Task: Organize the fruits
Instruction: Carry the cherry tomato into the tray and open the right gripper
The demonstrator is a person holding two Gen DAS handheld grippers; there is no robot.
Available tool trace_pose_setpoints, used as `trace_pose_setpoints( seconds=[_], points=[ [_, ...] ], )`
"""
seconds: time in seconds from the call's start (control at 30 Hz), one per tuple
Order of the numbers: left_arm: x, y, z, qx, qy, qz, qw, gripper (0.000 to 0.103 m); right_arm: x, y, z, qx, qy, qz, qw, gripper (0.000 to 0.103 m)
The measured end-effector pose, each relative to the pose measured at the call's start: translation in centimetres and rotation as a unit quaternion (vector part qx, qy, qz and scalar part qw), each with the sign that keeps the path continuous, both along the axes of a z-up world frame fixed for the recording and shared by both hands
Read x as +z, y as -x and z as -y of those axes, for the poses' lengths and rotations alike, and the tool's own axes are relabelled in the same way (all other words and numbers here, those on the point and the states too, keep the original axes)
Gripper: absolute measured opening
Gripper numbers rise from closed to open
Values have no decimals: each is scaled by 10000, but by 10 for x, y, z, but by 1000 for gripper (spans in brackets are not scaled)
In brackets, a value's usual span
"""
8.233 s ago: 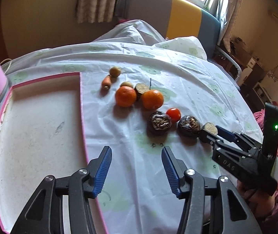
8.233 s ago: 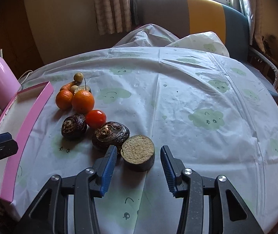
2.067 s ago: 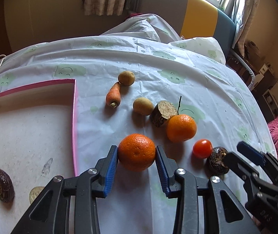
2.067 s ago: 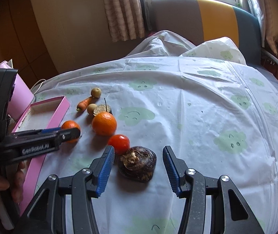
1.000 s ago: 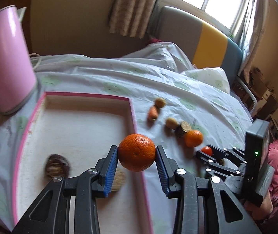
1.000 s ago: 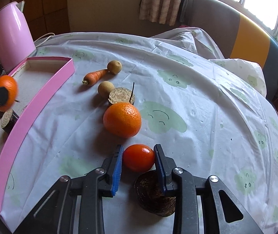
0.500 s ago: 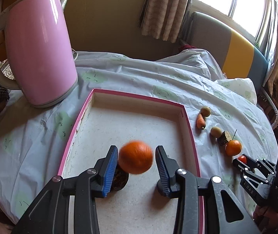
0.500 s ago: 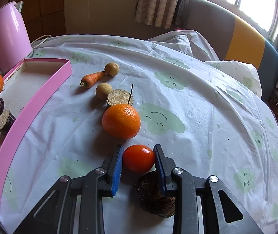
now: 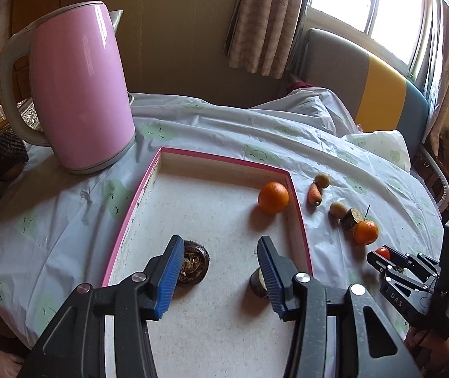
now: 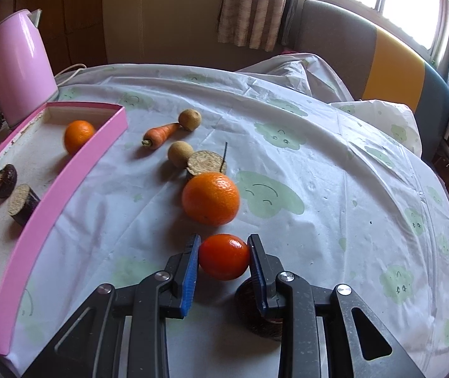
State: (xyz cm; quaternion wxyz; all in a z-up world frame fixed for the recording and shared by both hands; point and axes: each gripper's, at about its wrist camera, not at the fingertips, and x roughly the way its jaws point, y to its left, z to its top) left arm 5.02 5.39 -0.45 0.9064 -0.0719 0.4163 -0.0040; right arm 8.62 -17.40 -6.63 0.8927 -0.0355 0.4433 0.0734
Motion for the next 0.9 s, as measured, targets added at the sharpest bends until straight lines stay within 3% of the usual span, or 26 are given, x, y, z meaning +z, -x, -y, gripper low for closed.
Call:
trace_pose_setpoints(
  seconds=[0.27,0.5,0.7,0.9],
  points=[
    [-5,10,-13,119,60,-19,9999,49,25,18,-26,355,-730,94,9967,30],
    [-8,17,-29,323,110,-32,9994,49,43,31,-77,1182,-1316,22,9842,30],
    [-7,22,-31,333,114,4,9994,49,42,38,-120,1707,-1359,-128,9758,30],
    [-7,23,-30,303,90,16,9995,49,30,41,-138,1779,-1240,-281,9758,33]
  ],
)
